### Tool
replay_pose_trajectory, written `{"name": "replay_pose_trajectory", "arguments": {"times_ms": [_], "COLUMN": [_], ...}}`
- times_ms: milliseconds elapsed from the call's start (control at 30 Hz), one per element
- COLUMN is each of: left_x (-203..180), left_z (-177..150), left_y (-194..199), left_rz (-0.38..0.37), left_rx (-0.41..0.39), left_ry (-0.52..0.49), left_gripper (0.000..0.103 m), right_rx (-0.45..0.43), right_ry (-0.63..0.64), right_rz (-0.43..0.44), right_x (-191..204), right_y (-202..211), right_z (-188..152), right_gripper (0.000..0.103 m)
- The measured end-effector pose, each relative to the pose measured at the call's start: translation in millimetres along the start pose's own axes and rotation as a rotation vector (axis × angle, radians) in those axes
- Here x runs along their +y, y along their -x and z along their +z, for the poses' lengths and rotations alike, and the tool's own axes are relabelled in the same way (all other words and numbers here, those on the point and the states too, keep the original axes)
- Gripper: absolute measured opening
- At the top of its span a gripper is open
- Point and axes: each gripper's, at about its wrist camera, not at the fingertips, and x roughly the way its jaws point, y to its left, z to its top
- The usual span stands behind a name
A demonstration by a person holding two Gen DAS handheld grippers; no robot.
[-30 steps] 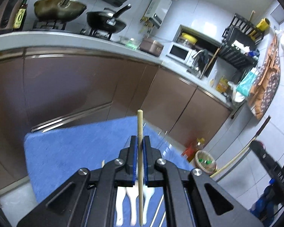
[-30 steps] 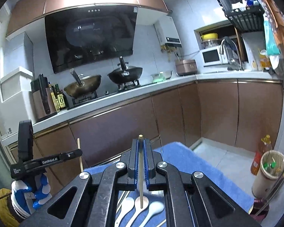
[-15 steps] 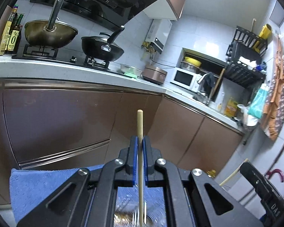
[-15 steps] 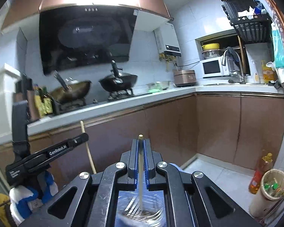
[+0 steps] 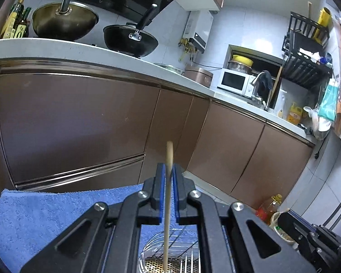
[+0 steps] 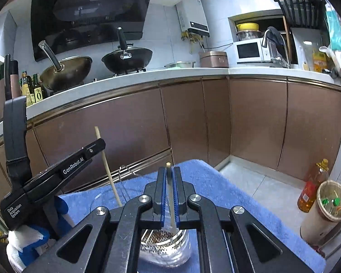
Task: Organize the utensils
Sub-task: 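Carry both chopsticks over the clear holder and open both grippers to drop them, then raise both grippers from the holder and move the right gripper to a white spoon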
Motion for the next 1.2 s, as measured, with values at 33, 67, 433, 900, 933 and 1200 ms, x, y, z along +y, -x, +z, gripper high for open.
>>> {"name": "replay_pose_trajectory", "arguments": {"times_ms": [33,67,433,900,933,1200], "left_x": [1.1,2.2,21.4,81.4,85.1,101.9], "left_z": [-1.1,-1.4,26.0,22.3,20.2,-5.2], "left_y": [3.5,8.7,89.6,167.2,170.8,182.5], "left_rz": [0.001,-0.003,-0.023,0.0,-0.011,-0.057], "left_rx": [-0.009,-0.013,0.019,0.158,0.172,0.28], "left_ry": [-0.004,-0.006,-0.067,-0.073,-0.068,-0.052], "left_gripper": [0.011,0.014,0.034,0.05,0.05,0.05], "right_rx": [0.003,0.001,-0.062,-0.082,-0.077,0.009], "right_ry": [-0.004,-0.01,-0.055,-0.163,-0.167,-0.219], "right_rz": [0.001,0.002,-0.035,-0.071,-0.076,-0.105], "right_x": [-1.3,-2.8,-4.3,-6.7,-6.4,-12.1], "right_y": [2.7,7.2,83.8,165.6,169.2,183.4], "right_z": [-1.3,-1.7,8.2,-5.5,-7.6,-36.3], "right_gripper": [0.009,0.015,0.041,0.044,0.044,0.044]}}
